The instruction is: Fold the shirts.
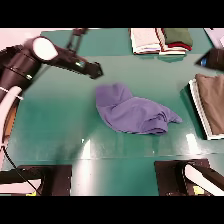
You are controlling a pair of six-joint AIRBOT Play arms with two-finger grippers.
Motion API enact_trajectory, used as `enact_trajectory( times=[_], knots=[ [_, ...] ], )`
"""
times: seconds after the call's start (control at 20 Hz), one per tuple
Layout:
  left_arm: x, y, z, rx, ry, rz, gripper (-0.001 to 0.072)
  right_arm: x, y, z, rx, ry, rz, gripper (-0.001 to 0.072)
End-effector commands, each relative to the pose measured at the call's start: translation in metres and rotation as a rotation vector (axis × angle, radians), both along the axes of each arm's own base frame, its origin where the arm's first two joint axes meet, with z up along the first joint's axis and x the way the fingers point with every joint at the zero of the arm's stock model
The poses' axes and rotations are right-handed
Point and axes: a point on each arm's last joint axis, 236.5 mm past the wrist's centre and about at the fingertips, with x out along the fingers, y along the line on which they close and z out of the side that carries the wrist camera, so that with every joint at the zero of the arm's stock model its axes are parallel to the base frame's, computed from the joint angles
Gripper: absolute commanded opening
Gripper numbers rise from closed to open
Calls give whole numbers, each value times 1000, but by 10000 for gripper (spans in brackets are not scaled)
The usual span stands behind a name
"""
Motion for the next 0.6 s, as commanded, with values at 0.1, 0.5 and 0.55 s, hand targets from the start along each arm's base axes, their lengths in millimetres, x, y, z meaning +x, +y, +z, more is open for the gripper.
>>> enact_trajectory(
  times=[0.1, 0.5, 0.55],
  knots=[
    [35, 80, -16, 9, 62, 180, 576, -78, -49, -161, 151, 371, -251, 486],
    [40, 76, -74, 25, 194, 195, 570, -99, -49, -253, 264, 529, -334, 486],
    [40, 76, -79, 21, 211, 205, 570, -96, -49, -259, 273, 534, -342, 486]
  ],
)
